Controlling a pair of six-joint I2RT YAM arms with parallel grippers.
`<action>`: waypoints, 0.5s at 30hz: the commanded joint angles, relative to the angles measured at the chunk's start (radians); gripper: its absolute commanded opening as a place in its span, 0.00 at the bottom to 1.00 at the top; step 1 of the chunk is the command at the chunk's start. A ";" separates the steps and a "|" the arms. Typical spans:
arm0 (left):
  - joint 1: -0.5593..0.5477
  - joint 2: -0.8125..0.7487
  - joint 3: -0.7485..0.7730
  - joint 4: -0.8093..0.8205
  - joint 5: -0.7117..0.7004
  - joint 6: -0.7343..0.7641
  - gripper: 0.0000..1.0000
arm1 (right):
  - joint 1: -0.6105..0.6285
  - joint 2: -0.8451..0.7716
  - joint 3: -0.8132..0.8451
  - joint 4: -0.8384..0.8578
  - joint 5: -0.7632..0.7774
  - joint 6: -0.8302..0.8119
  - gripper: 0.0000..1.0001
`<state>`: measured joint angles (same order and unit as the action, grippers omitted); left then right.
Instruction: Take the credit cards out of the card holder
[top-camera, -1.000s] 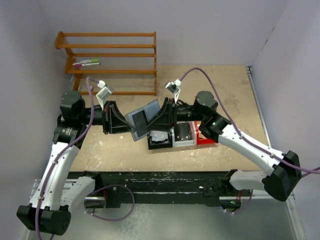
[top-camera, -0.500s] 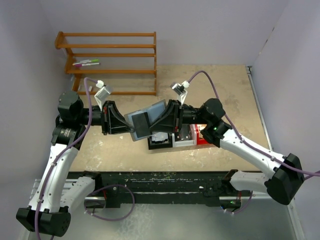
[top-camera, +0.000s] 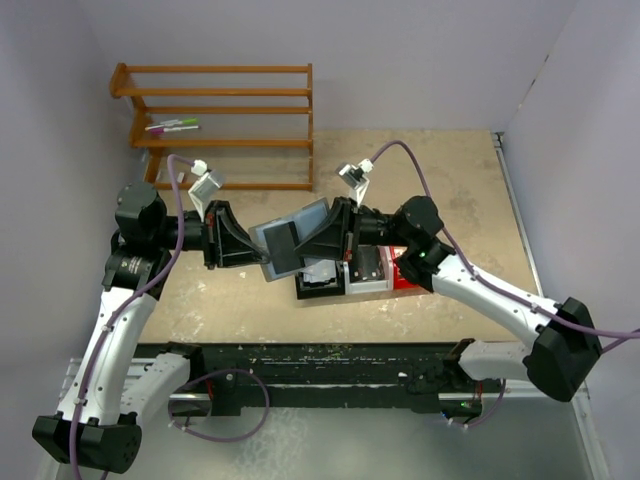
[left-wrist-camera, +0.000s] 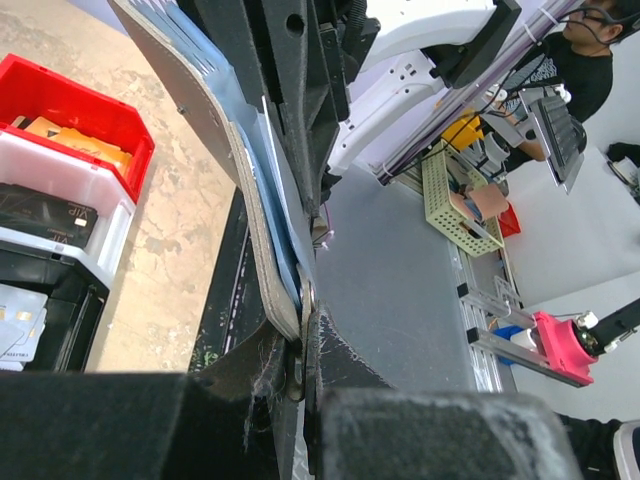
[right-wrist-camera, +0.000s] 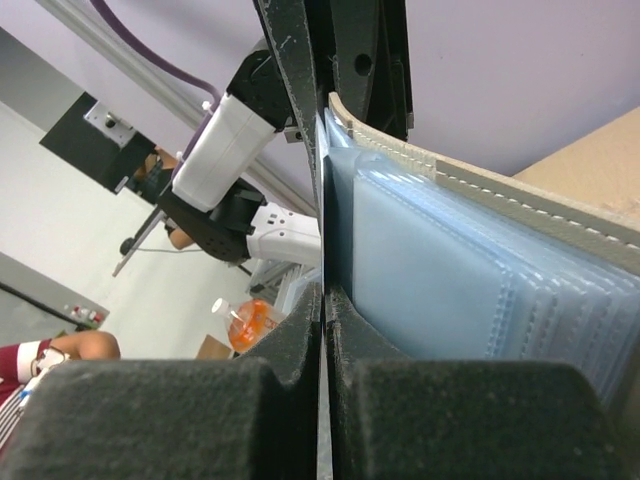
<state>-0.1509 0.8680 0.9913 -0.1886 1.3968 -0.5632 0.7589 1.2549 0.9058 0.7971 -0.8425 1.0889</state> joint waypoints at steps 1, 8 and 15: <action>0.001 -0.005 0.040 0.043 -0.025 0.023 0.00 | -0.008 -0.081 0.015 0.001 0.040 -0.032 0.00; 0.001 -0.010 0.046 0.072 -0.019 -0.007 0.00 | -0.030 -0.120 0.002 -0.037 0.033 -0.050 0.00; 0.001 -0.008 0.045 0.086 -0.021 -0.021 0.00 | -0.029 -0.062 0.045 -0.055 0.027 -0.067 0.10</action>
<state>-0.1513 0.8680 0.9951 -0.1646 1.3865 -0.5671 0.7319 1.1763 0.9028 0.7059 -0.8104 1.0405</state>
